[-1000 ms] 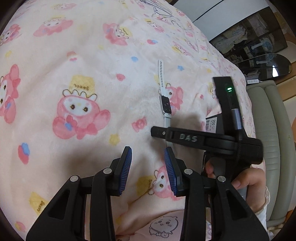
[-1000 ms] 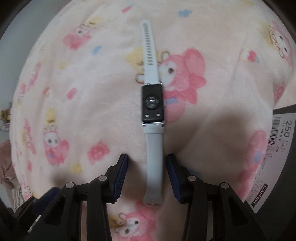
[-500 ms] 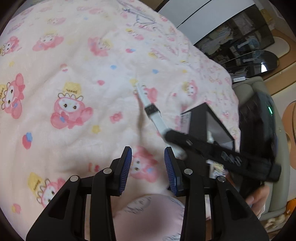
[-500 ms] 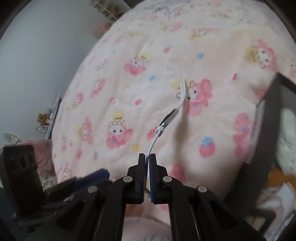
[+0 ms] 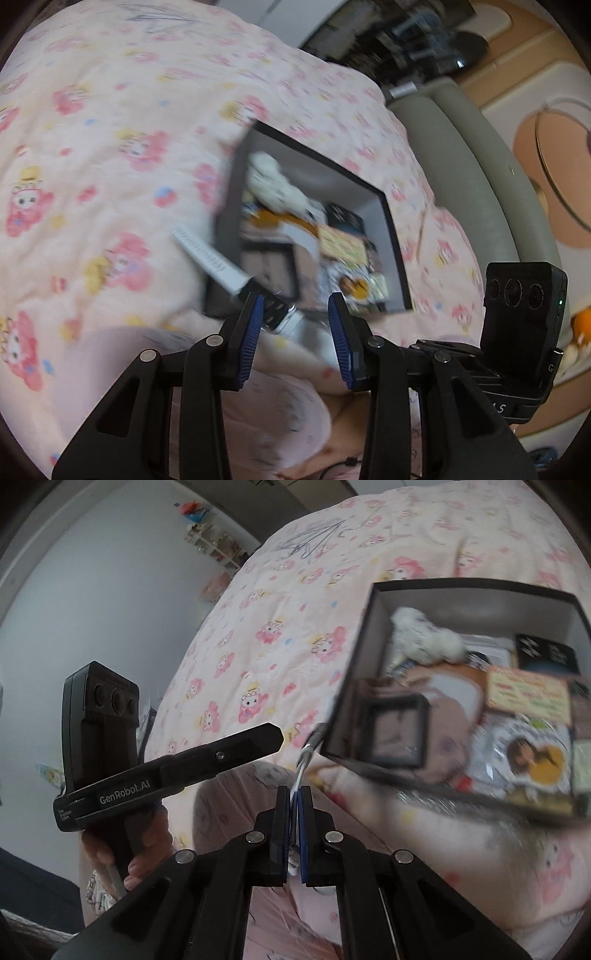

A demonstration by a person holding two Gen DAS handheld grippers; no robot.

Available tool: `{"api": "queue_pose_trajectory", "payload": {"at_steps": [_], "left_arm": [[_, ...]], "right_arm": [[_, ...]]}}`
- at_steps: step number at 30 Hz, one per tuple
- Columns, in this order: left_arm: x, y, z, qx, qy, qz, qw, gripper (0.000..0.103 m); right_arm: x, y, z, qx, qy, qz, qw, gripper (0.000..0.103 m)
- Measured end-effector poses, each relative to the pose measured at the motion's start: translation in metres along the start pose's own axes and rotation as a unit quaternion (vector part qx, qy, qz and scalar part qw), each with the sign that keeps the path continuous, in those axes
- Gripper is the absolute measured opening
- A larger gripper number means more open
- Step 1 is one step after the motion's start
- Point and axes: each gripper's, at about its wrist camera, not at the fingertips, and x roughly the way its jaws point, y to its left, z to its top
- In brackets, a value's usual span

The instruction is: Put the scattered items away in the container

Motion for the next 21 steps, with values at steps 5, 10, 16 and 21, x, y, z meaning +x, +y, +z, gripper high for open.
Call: {"api": "queue_pose_trajectory", "payload": {"at_steps": [5,10,16,21], "left_arm": [[0.034,-0.029,-0.027,0.015,0.039,-0.002,0.9991,0.036],[0.068,-0.043,-0.041,0.038,0.077,0.019,0.9962,0.036],[0.056,-0.041,-0.041,0.039,0.045,0.063,0.9962,0.036],[0.030,-0.015,-0.031,0.007,0.017,0.110,0.9937,0.036]], "right_arm": [[-0.027,-0.038,-0.032,0.040,-0.026,-0.012,0.999,0.002],[-0.032,-0.077,-0.054,0.084,-0.034,-0.050,0.995,0.002],[-0.015,-0.095,-0.058,0.098,-0.012,-0.045,0.994,0.004],[0.038,-0.076,-0.049,0.080,0.052,-0.027,0.995,0.017]]}}
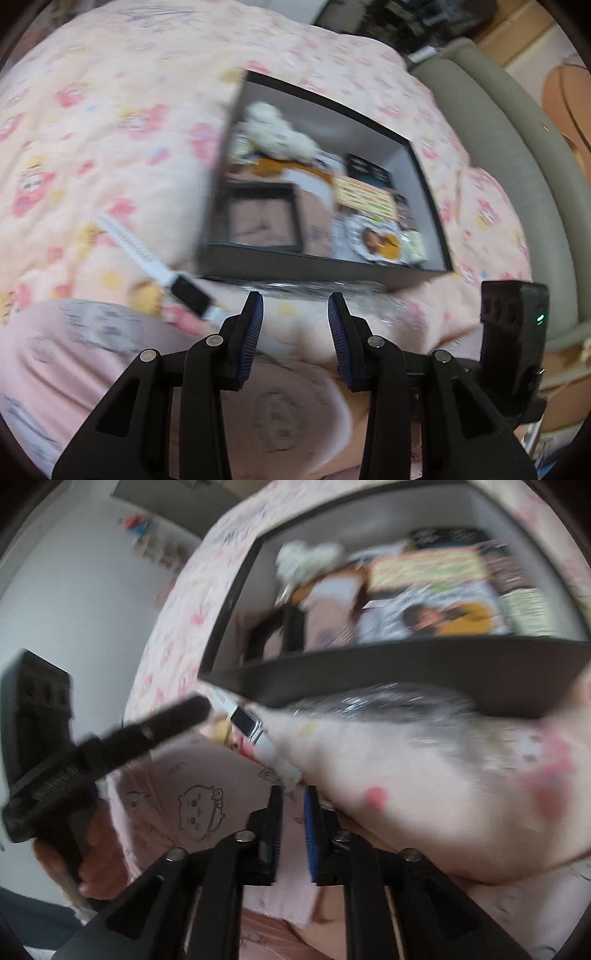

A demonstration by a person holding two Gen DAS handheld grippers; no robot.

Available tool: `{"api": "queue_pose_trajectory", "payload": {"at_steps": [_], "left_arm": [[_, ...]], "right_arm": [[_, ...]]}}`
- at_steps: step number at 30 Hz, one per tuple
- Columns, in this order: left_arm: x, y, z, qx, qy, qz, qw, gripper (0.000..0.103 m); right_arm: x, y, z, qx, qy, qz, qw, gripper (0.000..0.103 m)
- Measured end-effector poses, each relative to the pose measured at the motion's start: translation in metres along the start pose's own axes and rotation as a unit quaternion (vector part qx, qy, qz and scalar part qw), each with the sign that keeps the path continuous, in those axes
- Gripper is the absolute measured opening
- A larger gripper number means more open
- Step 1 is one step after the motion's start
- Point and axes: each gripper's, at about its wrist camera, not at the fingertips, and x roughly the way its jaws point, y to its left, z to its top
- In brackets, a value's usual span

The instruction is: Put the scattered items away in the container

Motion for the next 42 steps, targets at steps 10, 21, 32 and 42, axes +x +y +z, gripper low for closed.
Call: {"api": "queue_pose_trajectory", "payload": {"at_steps": [10,21,32,42], "left_arm": [[0.004,0.008,0.002,0.029,0.000,0.024,0.9993,0.034],[0.023,-0.004,-0.002,0.048,0.021,0.008,0.9986,0.039],[0.094,-0.021,0.000,0.025,0.092,0.031,0.9950,0.040],[0.114,-0.013,0.008,-0.031,0.085,0.025,0.9956,0.061]], "right_arm": [[0.073,0.001,0.025,0.020,0.034,0.019,0.999,0.009],[-0.007,-0.031,0.009,0.029,-0.071,-0.045,0.996,0.003],[-0.048,-0.097,0.021,0.138,-0.125,-0.076,0.980,0.015],[-0.038,-0.109,0.014,0.167,-0.123,-0.038,0.977,0.046]]}}
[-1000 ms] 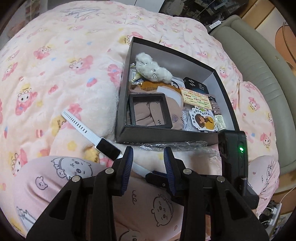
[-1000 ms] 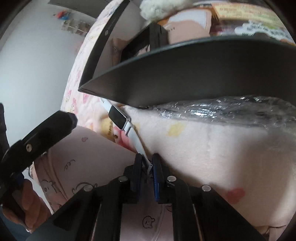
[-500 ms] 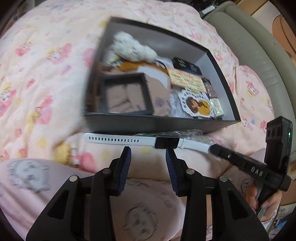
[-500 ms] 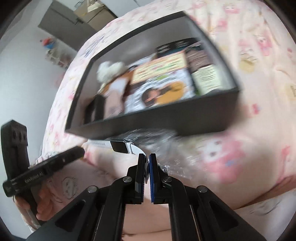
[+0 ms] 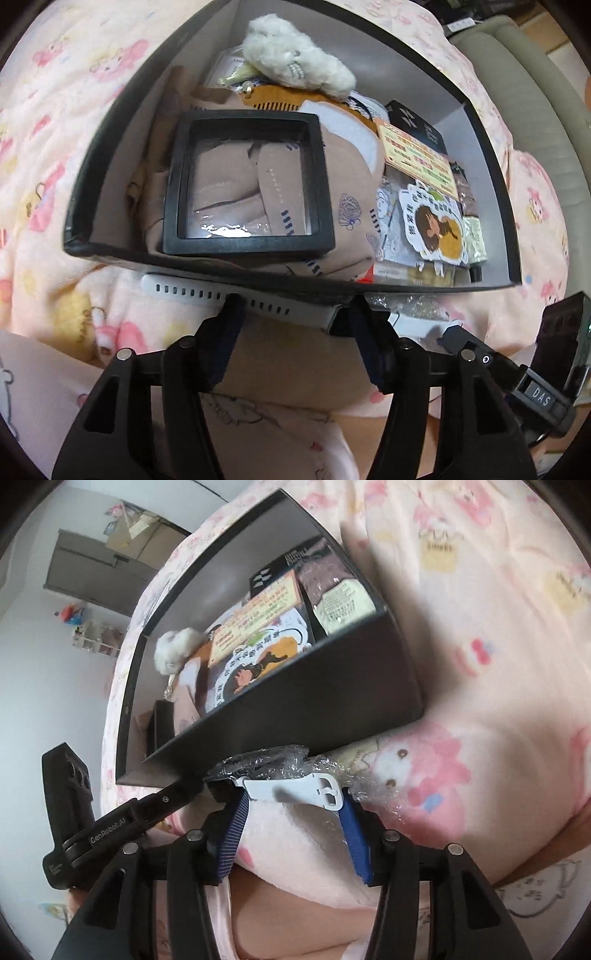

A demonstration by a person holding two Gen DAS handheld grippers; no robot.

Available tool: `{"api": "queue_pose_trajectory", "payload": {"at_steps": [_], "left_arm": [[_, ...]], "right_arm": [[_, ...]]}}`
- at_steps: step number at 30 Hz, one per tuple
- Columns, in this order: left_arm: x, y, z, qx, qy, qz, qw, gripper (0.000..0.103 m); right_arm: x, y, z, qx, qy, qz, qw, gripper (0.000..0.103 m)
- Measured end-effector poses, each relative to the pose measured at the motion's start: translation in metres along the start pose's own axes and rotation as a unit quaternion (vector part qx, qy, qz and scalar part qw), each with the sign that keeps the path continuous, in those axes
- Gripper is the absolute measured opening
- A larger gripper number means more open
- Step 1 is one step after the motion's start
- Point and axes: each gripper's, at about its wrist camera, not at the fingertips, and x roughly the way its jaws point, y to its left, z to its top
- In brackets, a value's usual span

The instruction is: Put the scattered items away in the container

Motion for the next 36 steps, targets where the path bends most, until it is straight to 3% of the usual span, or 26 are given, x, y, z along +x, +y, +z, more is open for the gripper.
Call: {"api": "queue_pose_trajectory", "payload": {"at_steps": [2,4,6,8,11,12,14,16,19,22,25,30,34,36], "left_arm": [[0.000,-0.001,-0.001,0.002,-0.002,-0.003,1.0000,0.059],[-0.002,-0.003,-0.003,0.012,0.004,-0.028,0.9995,0.034],[-0.001,-0.006,-0.008,0.031,0.025,-0.068,0.9969,0.029],[-0.008,-0.012,-0.013,0.054,0.017,-0.075,0.9955,0.029],[-0.024,-0.007,-0.013,0.041,-0.009,-0.027,0.9987,0.037],[-0.029,-0.004,-0.011,0.033,-0.016,0.002,0.9993,0.046],[-0.038,0.001,-0.006,0.020,-0.028,0.050,0.9982,0.049],[-0.041,0.005,0.003,0.011,-0.032,0.072,0.9968,0.061],[-0.031,0.004,0.012,0.022,-0.010,0.099,0.9948,0.069],[-0.012,0.000,0.017,0.045,0.025,0.151,0.9872,0.072],[0.001,0.005,0.025,0.032,0.064,0.140,0.9876,0.075],[0.013,0.011,0.034,0.002,0.089,0.119,0.9888,0.078],[0.010,0.007,0.032,0.010,0.077,0.114,0.9905,0.075],[0.005,0.004,0.030,0.023,0.068,0.077,0.9945,0.067]], "right_arm": [[-0.002,0.000,0.000,-0.002,-0.014,0.012,1.000,0.046],[-0.014,0.001,-0.004,-0.014,-0.033,0.030,0.999,0.046],[-0.026,0.003,-0.006,-0.022,-0.063,0.062,0.996,0.046],[-0.039,0.002,-0.009,-0.022,-0.097,0.070,0.993,0.046],[-0.048,-0.004,-0.011,-0.009,-0.117,0.052,0.992,0.046],[-0.046,-0.005,-0.011,-0.006,-0.110,0.047,0.993,0.046],[-0.037,-0.006,-0.012,-0.003,-0.082,0.026,0.996,0.046],[-0.027,-0.005,-0.012,0.002,-0.060,-0.005,0.998,0.046],[-0.020,-0.011,-0.009,0.008,-0.044,-0.030,0.999,0.047],[-0.017,-0.013,-0.008,0.019,-0.038,-0.031,0.999,0.049],[-0.016,-0.013,-0.005,0.023,-0.036,-0.019,0.999,0.057],[-0.009,-0.013,-0.001,0.028,-0.026,0.000,0.999,0.057],[-0.012,-0.016,0.001,0.036,-0.039,0.067,0.996,0.056],[-0.017,-0.016,0.000,0.032,-0.045,0.079,0.995,0.047]]}}
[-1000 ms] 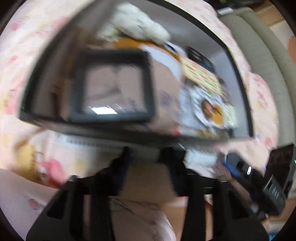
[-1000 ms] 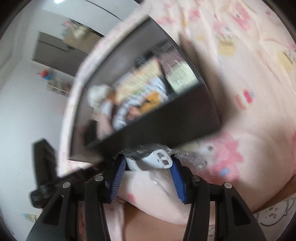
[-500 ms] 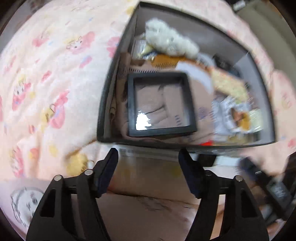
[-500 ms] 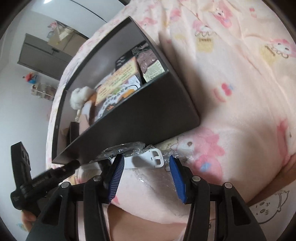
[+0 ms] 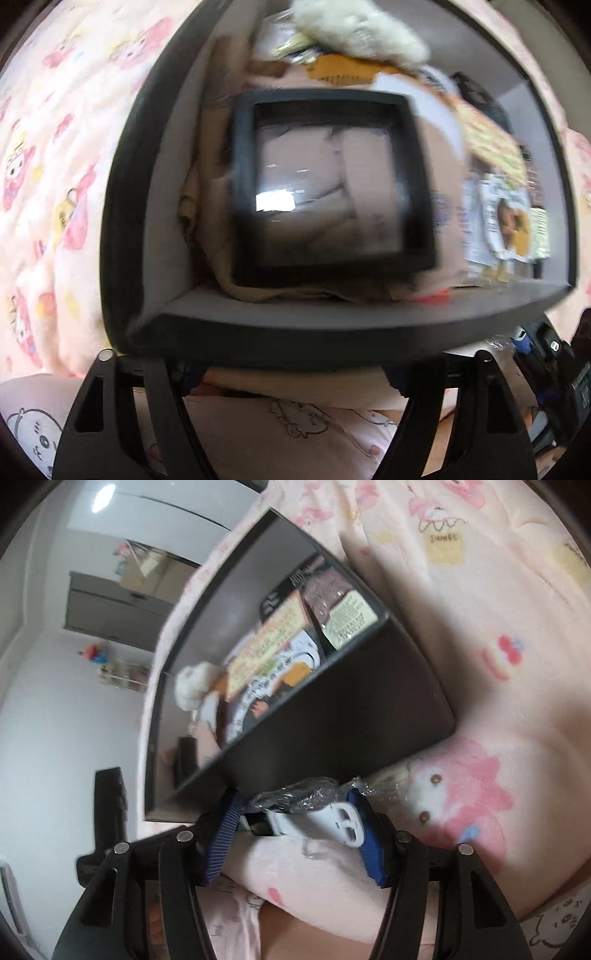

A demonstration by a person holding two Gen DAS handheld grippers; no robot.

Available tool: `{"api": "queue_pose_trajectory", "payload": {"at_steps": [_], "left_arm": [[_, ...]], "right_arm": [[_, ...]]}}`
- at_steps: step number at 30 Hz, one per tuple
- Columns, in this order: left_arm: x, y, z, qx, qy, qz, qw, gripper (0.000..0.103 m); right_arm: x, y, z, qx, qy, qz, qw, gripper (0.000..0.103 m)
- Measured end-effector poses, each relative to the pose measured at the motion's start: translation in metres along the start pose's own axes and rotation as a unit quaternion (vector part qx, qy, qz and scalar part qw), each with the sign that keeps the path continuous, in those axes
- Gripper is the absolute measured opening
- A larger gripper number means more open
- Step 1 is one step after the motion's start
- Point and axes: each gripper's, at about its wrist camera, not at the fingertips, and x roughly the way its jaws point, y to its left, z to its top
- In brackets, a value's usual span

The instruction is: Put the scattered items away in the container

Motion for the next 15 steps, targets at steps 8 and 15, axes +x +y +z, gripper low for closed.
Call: {"api": "queue_pose_trajectory", "payload": {"at_steps": [8,15], "left_arm": [[-0.015,-0.016,-0.016,0.063,-0.018,-0.075,0.9951,0.030],[-0.031,-0.023,-0.028,0.087,-0.064,-0.086,0.9904,0.016]], "right_arm": [[-0.012,0.011,-0.010,-0.039,-0.008,0.007,0.999,0.023],[-0.009,0.014,-0.010,-0.035,-0.018,0.010,0.999,0.015]]}}
